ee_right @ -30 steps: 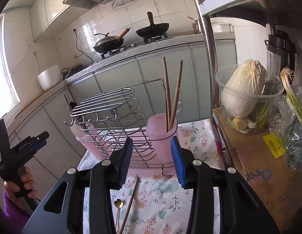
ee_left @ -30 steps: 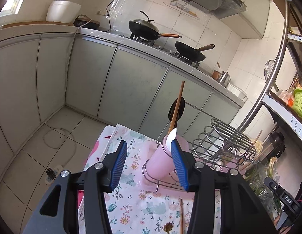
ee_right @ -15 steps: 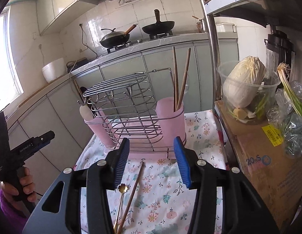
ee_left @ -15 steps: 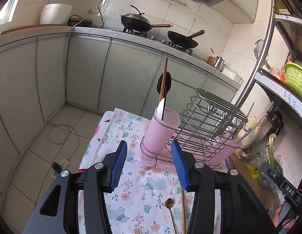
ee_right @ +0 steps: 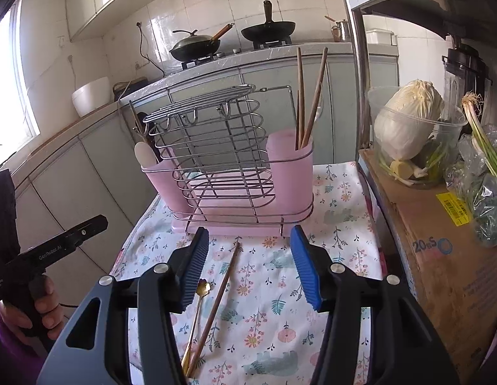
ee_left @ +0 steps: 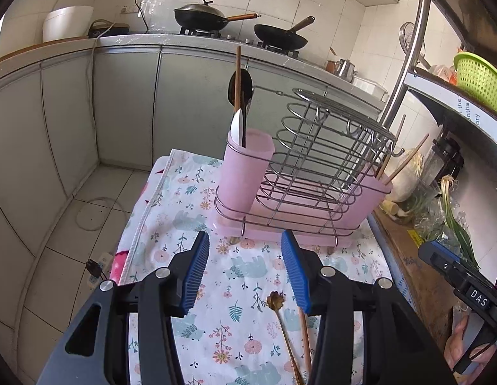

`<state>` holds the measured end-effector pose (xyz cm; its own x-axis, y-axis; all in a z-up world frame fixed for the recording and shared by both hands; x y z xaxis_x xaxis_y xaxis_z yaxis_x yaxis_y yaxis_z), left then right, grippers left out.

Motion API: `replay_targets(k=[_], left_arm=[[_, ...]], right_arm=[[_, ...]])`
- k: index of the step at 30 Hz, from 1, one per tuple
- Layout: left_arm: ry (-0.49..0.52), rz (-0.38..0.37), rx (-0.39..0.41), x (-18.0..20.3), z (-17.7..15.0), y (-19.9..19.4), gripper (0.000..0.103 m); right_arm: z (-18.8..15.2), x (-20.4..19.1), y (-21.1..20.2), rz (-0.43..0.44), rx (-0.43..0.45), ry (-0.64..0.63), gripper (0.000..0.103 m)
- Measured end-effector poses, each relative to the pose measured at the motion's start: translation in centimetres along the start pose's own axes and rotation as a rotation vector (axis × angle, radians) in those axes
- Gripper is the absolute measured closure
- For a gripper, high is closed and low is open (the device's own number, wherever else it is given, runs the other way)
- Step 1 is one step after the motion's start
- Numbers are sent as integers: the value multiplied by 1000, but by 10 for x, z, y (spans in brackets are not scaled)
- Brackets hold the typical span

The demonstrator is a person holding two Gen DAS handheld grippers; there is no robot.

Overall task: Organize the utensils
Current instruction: 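Move both open tools down toward the gold spoon and wooden chopstick on the cloth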

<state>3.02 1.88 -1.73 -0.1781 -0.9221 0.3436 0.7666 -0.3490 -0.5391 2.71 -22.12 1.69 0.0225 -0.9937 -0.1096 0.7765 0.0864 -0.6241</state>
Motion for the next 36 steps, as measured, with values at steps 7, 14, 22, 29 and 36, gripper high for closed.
replay_targets(k=[7,14,22,29,36], left_arm=[[27,-2,-75,6,-17,24,57],[40,1,-161,6,-37,48,57],[32,-13,-260,7,-59,72,57],[11,-45,-412,9,-88,99,67],[8,-34,-516,14,-110,125,86]], right_arm=[[-6,5,11,-2,-26,11,49],[-12,7,24,-3,-56,12,49],[-16,11,36,0,-83,20,49],[-23,11,45,31,-132,26,49],[-28,13,53,47,-162,32,49]])
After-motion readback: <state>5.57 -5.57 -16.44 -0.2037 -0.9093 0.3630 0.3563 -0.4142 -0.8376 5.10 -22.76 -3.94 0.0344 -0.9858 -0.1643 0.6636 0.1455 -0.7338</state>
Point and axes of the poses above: each gripper's, at about its wrist camera, not at the fingertips, and y roughly the way its jaws point, x to its right, z to its top, the point moved 5 cm from there along y, roughly the way its jaws point, and after that the axes turned 13 degrees about -z, right-handed, at the moved point
